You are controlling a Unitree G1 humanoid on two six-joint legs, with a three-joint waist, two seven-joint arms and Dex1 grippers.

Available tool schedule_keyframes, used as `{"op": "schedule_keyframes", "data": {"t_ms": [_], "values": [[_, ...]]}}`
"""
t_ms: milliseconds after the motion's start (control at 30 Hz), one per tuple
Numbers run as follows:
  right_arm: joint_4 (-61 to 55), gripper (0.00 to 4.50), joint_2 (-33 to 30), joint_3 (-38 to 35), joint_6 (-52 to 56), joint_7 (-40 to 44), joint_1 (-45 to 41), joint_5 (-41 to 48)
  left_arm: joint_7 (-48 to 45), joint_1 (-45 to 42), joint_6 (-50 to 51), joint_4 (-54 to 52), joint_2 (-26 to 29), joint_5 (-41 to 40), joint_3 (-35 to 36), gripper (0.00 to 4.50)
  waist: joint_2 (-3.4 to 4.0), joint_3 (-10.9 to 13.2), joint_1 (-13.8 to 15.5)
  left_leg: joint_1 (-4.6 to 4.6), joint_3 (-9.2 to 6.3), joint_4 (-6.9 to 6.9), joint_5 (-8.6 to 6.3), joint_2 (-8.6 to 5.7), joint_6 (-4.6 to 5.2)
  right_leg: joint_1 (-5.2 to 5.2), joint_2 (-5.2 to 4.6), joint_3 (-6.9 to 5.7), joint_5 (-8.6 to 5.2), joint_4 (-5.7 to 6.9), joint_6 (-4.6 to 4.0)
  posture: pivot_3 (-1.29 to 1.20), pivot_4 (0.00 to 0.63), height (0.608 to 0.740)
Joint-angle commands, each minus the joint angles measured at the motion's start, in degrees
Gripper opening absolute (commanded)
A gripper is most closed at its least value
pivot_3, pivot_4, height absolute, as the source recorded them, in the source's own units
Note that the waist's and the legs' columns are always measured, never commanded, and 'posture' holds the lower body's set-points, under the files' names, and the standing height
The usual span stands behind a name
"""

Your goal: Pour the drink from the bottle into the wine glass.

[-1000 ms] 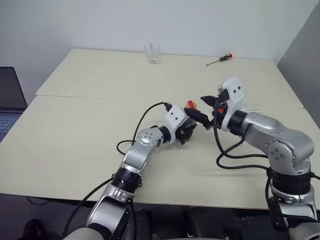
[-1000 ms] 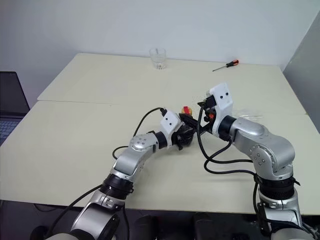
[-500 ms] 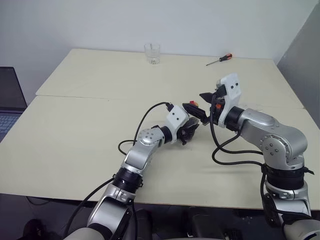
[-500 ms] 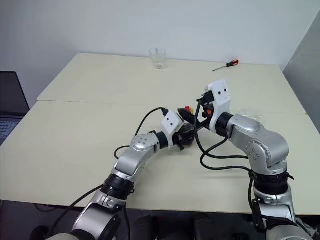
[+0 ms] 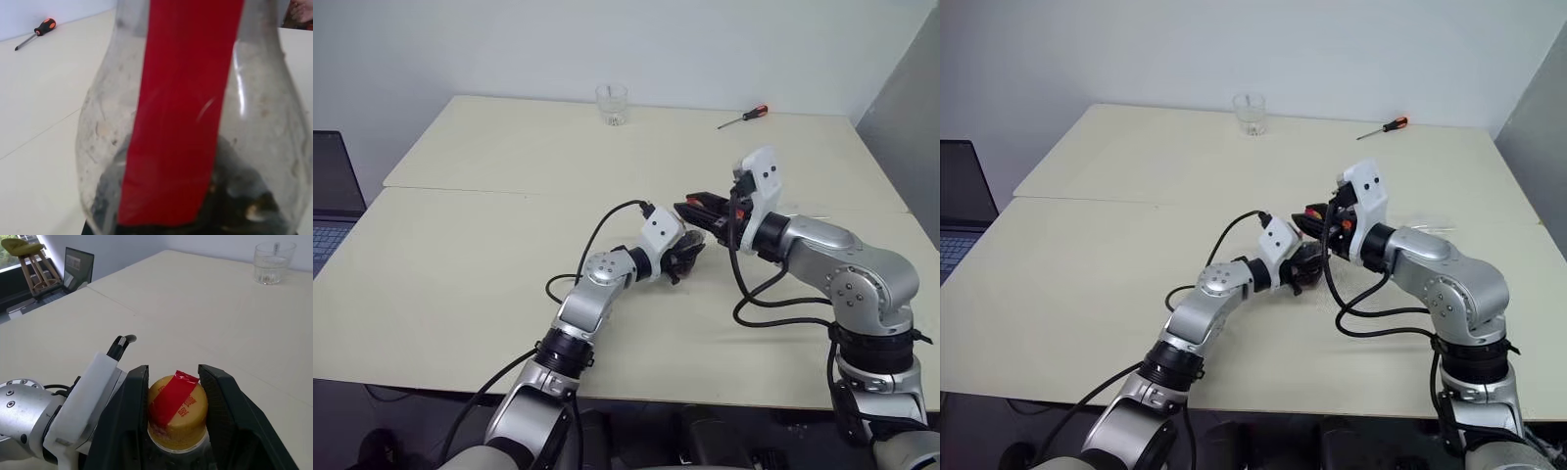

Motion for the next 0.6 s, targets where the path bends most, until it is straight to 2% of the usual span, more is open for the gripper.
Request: {"op": "schedule_keyframes", "data": {"t_ms": [33, 133, 267, 467, 600], "values": [[2.3, 1.24, -4.2, 0.2, -5.8, 10.1, -2.3, 0.2, -0.6, -1.6, -1.1, -1.1, -0.2, -0.5, 0.3, 1.26, 0.00, 0.0, 0.0, 0.00, 0.01, 0.00, 0.00, -0.01, 0.00, 0.00, 0.00, -0.02, 0.00, 0.00, 0.00, 0.00, 0.150, 0.740], [8.9, 1.24, -8.4, 2.5, -12.0, 20.5, -5.1, -1.9, -1.2, -1.8, -1.1, -1.1, 0.0, -0.6, 0.2, 1.26, 0.03, 0.0, 0.0, 0.01, 0.02, 0.00, 0.00, -0.03, 0.01, -0.01, 0.00, -0.11, 0.00, 0.00, 0.00, 0.00, 0.150, 0.740], [21.1, 1.24, -10.7, 5.9, -21.3, 32.1, -10.7, -6.3, -1.8, -1.6, -0.6, -1.9, 0.2, -0.8, 0.2, 1.26, 0.05, 0.0, -0.2, 0.05, -0.01, 0.00, -0.01, -0.03, 0.02, -0.01, 0.05, -0.11, 0.00, 0.02, 0.00, 0.00, 0.150, 0.740], [30.5, 1.24, -11.0, 9.5, -29.1, 44.1, -15.3, -9.8, -3.9, -0.3, 1.1, -4.5, 0.8, -2.7, 0.1, 1.24, 0.13, 0.1, 0.0, 0.05, 0.00, 0.00, -0.01, -0.01, 0.02, -0.01, 0.07, -0.10, 0.02, -0.01, -0.03, 0.00, 0.150, 0.740], [35.0, 1.24, -9.9, 9.8, -32.6, 47.3, -17.2, -11.7, -6.8, 0.2, 2.4, -6.6, 1.9, -4.5, 0.1, 1.24, 0.17, 0.1, 0.0, 0.04, 0.06, 0.01, -0.01, -0.02, 0.02, -0.02, 0.03, -0.09, 0.02, -0.01, -0.04, 0.00, 0.150, 0.740]]}}
